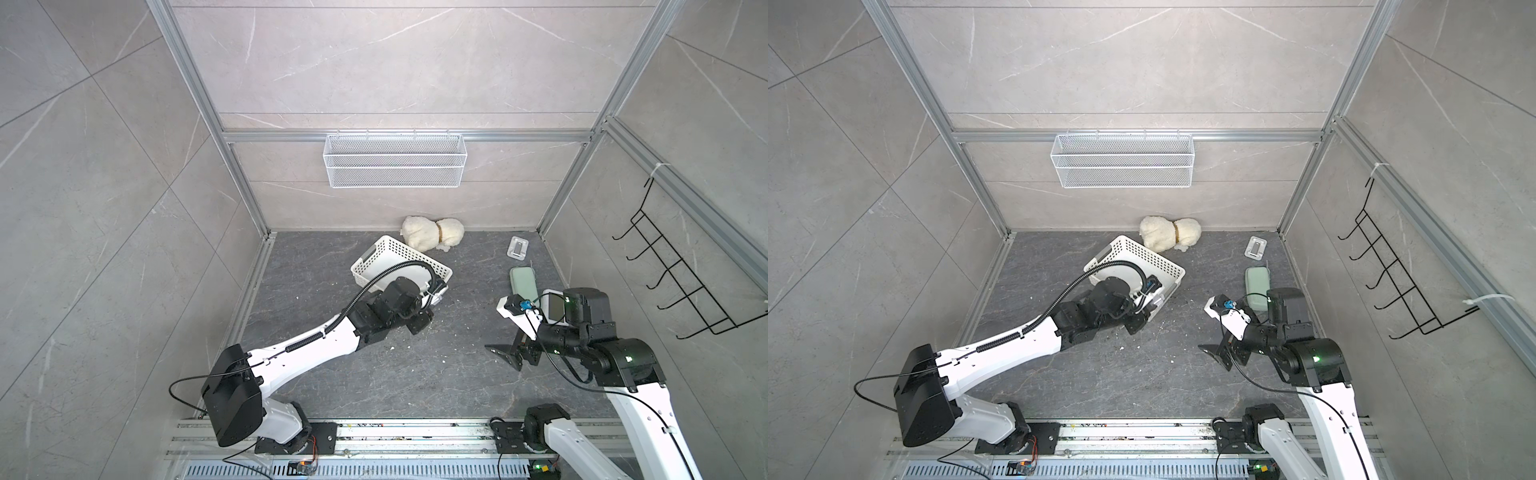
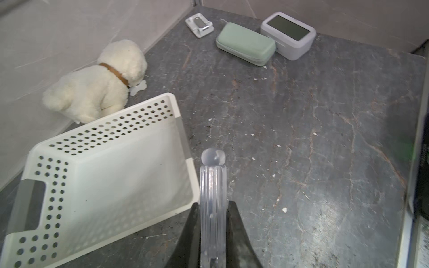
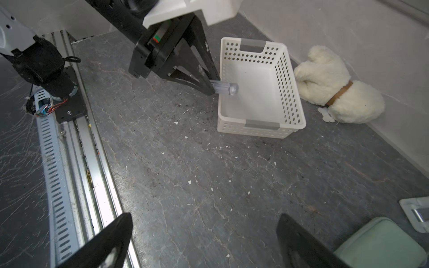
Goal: Put the screwdriver in the bin
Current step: Pick up the screwdriver from the bottom-center of the table, then place the screwdriver in the bin.
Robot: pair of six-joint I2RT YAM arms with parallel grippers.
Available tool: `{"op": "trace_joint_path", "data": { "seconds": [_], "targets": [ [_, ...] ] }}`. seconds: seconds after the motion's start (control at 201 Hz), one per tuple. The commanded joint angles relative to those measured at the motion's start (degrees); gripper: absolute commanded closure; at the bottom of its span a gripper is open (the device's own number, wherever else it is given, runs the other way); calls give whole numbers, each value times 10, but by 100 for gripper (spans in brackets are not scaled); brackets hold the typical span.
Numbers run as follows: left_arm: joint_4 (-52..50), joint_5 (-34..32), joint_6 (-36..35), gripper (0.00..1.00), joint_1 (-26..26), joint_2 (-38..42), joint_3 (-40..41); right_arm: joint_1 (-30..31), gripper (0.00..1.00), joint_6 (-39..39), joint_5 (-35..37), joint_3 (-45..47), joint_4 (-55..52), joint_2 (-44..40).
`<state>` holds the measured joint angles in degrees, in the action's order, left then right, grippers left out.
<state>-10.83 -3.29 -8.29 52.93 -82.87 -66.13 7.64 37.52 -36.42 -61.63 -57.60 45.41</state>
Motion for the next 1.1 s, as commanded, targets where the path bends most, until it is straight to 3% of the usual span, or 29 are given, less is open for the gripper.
{"op": "trace_joint_path", "data": {
  "seconds": [0.0, 0.483, 0.827, 1.09],
  "targets": [
    [-4, 30, 19, 100, -34, -24, -38, 1, 1, -45, -1, -11, 85, 17],
    [-46, 86, 64, 100, -155, -202, -192, 9, 1, -83, 49, 2, 253, 104],
    [-79, 101, 68, 100, -193, -354, -312, 21, 1, -86, 33, 22, 352, 180],
    [-115, 105, 54, 100, -197, -436, -375, 39, 1, -86, 21, 5, 366, 226]
  ]
}}
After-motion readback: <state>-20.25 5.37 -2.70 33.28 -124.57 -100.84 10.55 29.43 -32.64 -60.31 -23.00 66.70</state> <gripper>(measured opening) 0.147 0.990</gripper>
